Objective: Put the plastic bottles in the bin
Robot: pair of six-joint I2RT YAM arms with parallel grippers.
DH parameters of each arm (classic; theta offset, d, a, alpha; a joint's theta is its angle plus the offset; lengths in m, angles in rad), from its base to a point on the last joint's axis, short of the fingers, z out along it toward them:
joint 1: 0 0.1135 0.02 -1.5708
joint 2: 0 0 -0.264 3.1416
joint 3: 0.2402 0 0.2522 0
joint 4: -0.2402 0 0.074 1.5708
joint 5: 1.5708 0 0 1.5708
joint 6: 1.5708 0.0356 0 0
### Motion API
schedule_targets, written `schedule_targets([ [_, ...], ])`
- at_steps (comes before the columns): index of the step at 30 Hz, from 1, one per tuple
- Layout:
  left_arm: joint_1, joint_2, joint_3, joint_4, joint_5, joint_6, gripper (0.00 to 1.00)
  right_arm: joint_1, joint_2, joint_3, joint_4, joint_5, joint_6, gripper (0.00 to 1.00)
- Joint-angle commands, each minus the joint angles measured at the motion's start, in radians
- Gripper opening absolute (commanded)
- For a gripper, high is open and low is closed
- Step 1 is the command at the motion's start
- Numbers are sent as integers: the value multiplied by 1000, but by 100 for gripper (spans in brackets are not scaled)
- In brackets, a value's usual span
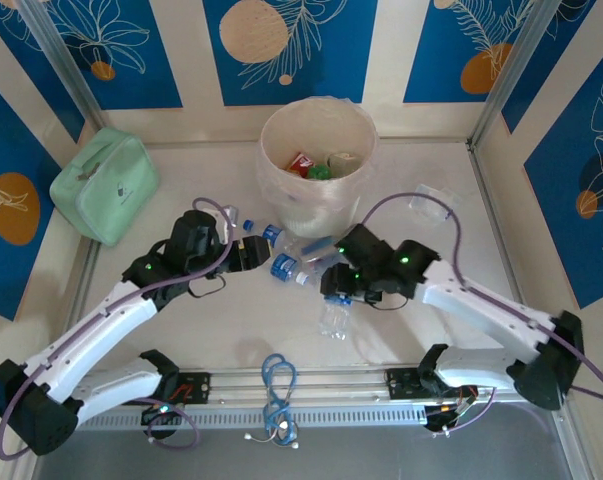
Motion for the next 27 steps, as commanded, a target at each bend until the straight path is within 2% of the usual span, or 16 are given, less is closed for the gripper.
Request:
schedule_targets([
  [1, -6, -12, 13, -34, -61, 13, 75, -21, -68, 106, -40, 10, -57, 56],
  [8, -5, -4, 6, -28, -65, -14, 75, -187, -38, 324, 77, -120, -86, 57],
  [11, -6, 4, 11, -24, -58, -21, 75, -269, 42, 447, 119, -176, -90, 57],
  [14, -6, 10, 14, -25, -52, -23, 75, -317, 134, 576, 136, -174, -100, 57],
  [19, -6, 23, 9, -21, -44, -28, 74, -416, 274, 695, 214, -212, -61, 57],
  [27, -5, 34, 2, -24, -51, -28, 74, -484, 496, 897, 225, -275, -12, 57],
])
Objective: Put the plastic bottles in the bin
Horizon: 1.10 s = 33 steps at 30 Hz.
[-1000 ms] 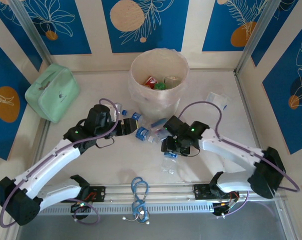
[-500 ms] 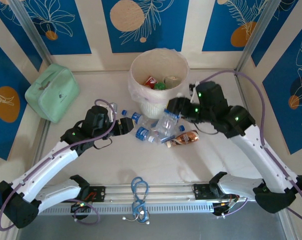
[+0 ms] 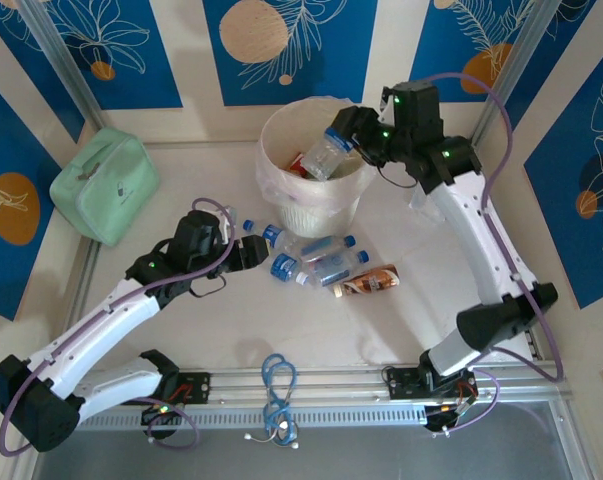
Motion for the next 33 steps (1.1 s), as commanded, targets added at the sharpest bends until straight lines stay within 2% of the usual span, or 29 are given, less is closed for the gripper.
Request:
schedule_targets([
  [1, -6, 7, -1, -9, -4, -9, 74, -9, 66, 89, 8, -48, 26, 57],
  [10, -5, 4, -20, -3, -7, -20, 74, -23, 275, 267, -54, -60, 44, 57],
  [19, -6, 1, -29, -6, -16, -15, 74, -26, 491, 532, -195, -102, 30, 80],
  [26, -6, -17, -41, -10, -24, -20, 74, -19, 458, 543, -212, -62, 3, 82],
  [33, -6, -30, -56, -5, -27, -29, 75, 12, 278, 415, -237, 35, -100, 82],
])
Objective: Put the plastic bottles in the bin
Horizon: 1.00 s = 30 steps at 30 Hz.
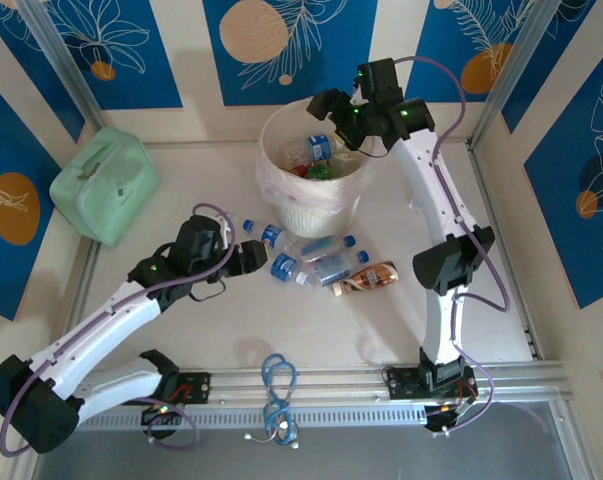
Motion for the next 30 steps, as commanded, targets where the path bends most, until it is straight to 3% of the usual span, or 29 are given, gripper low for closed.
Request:
schedule_targets([
  [1, -6, -19, -11, -5, -18, -14, 75, 21, -171, -89, -22, 58, -75, 82],
  [8, -6, -23, -29, 5, -25, -14, 75, 26, -586, -600, 44, 163, -76, 83],
  [16, -3, -5, -22, 5, -50, -18, 75, 20, -951, -1044, -57, 304, 69, 83],
  [23, -2, -2, -36, 12, -39, -33, 75, -9, -1020, -1321, -82, 277, 238, 83],
  [30, -3, -7, -41, 7, -36, -31, 75, -60, -950, -1468, 21, 209, 319, 82],
])
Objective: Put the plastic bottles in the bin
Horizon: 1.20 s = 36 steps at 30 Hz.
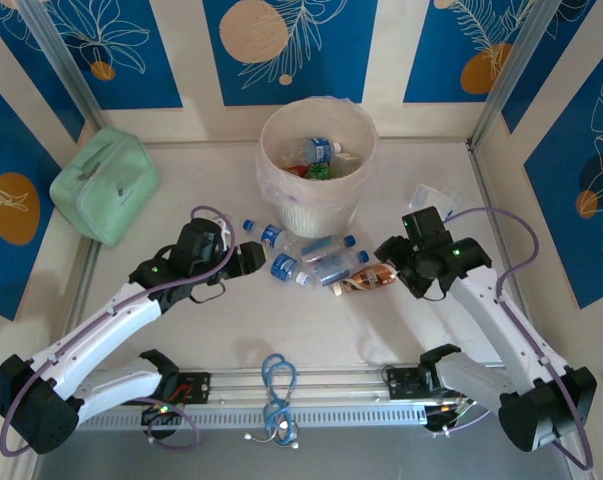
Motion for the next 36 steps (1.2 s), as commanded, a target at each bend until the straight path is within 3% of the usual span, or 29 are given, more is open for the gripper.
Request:
schedule_targets([
  [1, -3, -5, -16, 7, -1, -9, 75, -26, 36, -43, 74, -52, 69, 82],
  [12, -3, 12, -22, 27, 19, -7, 75, -140, 207, -113, 205, -156, 70, 82],
  [20, -3, 17, -27, 38, 27, -8, 75, -145, 334, -88, 243, -163, 90, 86],
  [36, -3, 15, -24, 37, 37, -4, 75, -164, 463, -97, 342, -170, 65, 79],
])
